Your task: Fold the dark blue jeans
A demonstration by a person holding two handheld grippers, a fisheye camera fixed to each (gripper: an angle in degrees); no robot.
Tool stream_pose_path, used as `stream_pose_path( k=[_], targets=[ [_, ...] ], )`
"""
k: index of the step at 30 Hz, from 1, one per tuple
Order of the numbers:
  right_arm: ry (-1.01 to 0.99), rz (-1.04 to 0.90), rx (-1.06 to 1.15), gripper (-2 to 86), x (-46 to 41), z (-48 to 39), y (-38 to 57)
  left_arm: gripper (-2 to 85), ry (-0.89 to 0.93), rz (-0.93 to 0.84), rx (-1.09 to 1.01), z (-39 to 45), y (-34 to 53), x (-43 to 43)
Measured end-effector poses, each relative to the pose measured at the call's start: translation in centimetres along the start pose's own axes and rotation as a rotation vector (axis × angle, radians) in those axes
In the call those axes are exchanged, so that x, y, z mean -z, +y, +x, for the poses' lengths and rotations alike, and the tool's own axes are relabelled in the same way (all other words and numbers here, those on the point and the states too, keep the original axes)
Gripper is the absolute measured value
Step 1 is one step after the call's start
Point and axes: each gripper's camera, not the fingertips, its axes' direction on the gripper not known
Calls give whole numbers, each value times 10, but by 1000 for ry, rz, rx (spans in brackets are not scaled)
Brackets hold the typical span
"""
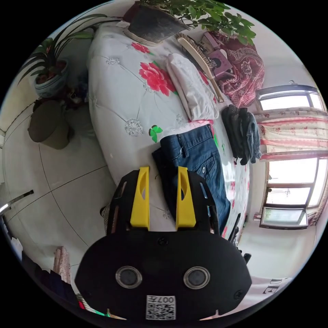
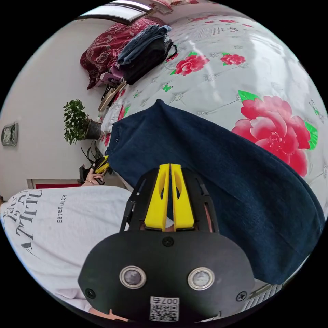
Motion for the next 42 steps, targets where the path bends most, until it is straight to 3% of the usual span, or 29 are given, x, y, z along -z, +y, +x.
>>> stream_pose_path(
  k=[8, 12, 14, 20, 25, 28, 32, 37, 42],
  targets=[
    [-56, 115, -99, -3, 40, -10, 49, 49, 134, -12, 20, -18, 5, -23],
    [-48, 193, -105, -3, 67, -19, 66, 37, 308, 50, -33, -6, 28, -26],
    [-42, 245, -129, -3, 90, -22, 81, 34, 378, 54, -167, 21, 41, -22],
    [11, 388, -231, -3, 158, -18, 140, 24, 599, -79, -923, 187, 139, -24],
    [56, 572, -422, -3, 212, 4, 221, 28, 763, -488, -1553, 294, 331, -113],
    [7, 692, -592, -1, 231, 27, 278, 40, 643, -801, -1679, 300, 449, -217],
    [-80, 866, -765, 10, 252, 46, 349, 58, 337, -1009, -1758, 272, 544, -306],
    [-93, 1013, -895, 36, 276, 63, 404, 36, 149, -821, -1942, 240, 571, -317],
    [-176, 1134, -990, 62, 296, 95, 428, 48, 150, -750, -1608, 225, 529, -342]
  ],
)
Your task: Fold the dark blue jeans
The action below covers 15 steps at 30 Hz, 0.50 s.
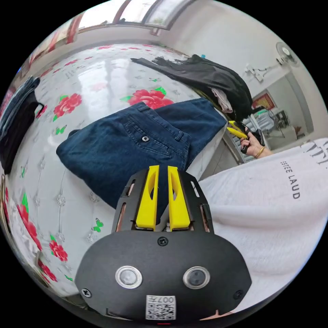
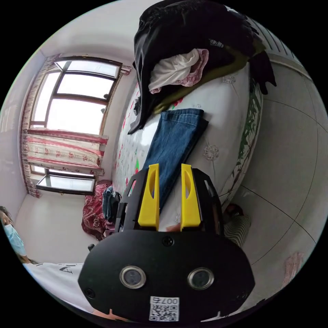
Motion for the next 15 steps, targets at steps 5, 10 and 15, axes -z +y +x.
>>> stream_pose_path(
  k=[5, 10, 15],
  targets=[
    [3, -4, -36, 80, -6, -2, -33, 58, 13, 103, 221, -28, 14, -19],
    [-21, 7, -79, 85, -12, -3, -53, 58, -13, 135, 345, -38, 26, -52],
    [-82, 17, -128, 79, -10, -9, -66, 60, -29, 147, 414, -46, 32, -80]
  ],
)
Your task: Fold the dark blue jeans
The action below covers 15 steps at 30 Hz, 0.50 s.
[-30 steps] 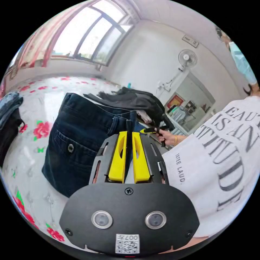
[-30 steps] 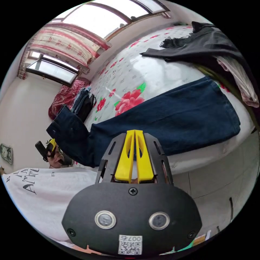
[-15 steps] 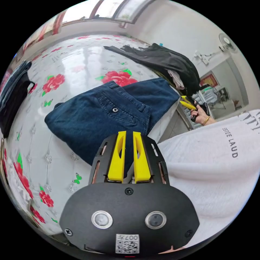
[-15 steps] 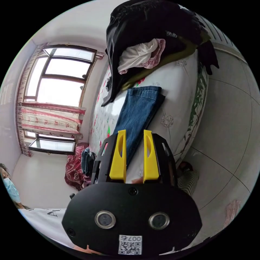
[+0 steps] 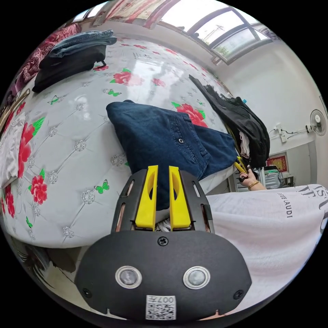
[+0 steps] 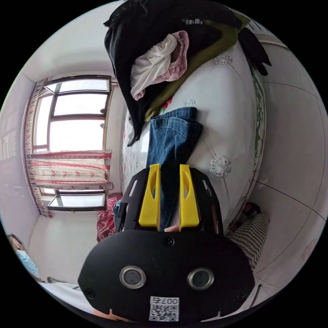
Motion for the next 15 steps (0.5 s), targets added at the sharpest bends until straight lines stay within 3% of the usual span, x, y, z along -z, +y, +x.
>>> stream_pose_path(
  k=[5, 12, 15],
  targets=[
    [107, -5, 57, 77, 26, -20, -7, 66, -54, -28, -158, 30, -9, -29],
    [120, -30, 78, 76, 11, -32, -24, 123, -66, -190, -730, 175, -51, -138],
    [100, -6, 46, 74, 10, -31, -26, 135, -198, -249, -875, 217, -57, -196]
  ],
)
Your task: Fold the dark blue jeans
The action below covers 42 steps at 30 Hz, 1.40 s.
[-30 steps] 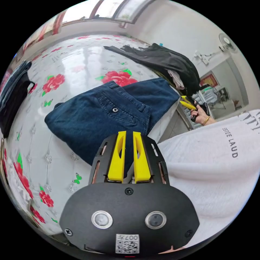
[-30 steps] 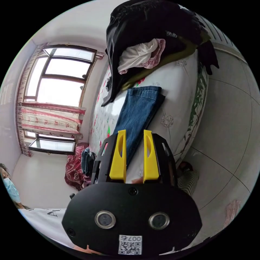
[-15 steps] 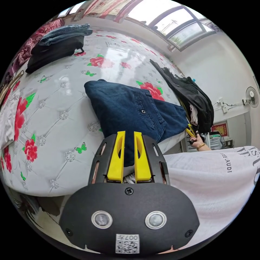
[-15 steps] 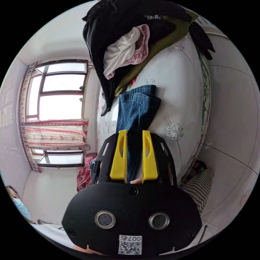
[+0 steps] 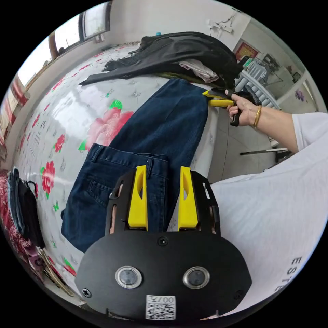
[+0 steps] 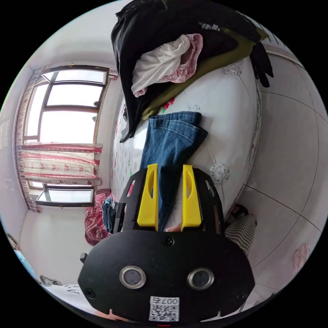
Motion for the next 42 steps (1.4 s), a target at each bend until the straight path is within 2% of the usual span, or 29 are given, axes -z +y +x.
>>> stream_pose_path(
  k=[4, 8, 10, 12, 14, 17, 20, 21, 24, 27, 30, 32, 33, 35, 37, 38, 42],
  targets=[
    [-65, 1, -59, 68, 2, 10, -2, 127, -152, -220, -56, 8, -24, -74],
    [-21, -21, -34, 55, -2, 7, -6, 84, -105, -152, -68, -2, -16, -68],
    [-2, -26, -24, 49, -4, 7, -7, 53, 12, -71, 64, -30, -5, -48],
    [-12, -24, -32, 45, -7, 9, -8, 46, 77, 32, 104, -44, 8, -25],
    [-20, -24, -35, 40, -11, 14, -8, 44, 90, 98, 55, -45, 17, -5],
    [-27, -26, -18, 35, -18, 19, -6, 45, 43, 61, -66, -36, 18, -5],
    [-51, -31, -35, 28, -25, 26, -4, 55, 66, -128, -32, -49, 18, -49],
    [-53, -33, -42, 26, -27, 27, -4, 62, 80, -64, -5, -59, 22, -41],
    [-67, -58, -30, 14, -36, 25, -2, 75, 157, -41, 103, -87, 32, -16],
    [-123, -58, 35, 5, -41, 5, 7, 66, 140, 88, 153, -110, 65, 36],
    [-201, -122, 266, 1, -54, -59, 24, 63, 146, 176, 303, -146, 115, 88],
    [-240, -233, 566, 1, -72, -140, 59, 61, 163, 235, 444, -173, 154, 116],
    [-257, -264, 641, 1, -78, -160, 72, 58, 171, 276, 544, -190, 182, 134],
    [-344, -412, 926, 2, -105, -231, 138, 55, 151, 334, 688, -214, 225, 157],
    [-411, -550, 1106, 4, -132, -269, 198, 53, 128, 404, 847, -240, 281, 182],
    [-440, -656, 1213, 5, -155, -284, 243, 53, 127, 420, 886, -246, 294, 187],
    [-395, -1012, 1331, 15, -246, -269, 371, 51, 155, 555, 1083, -282, 371, 216]
  ],
)
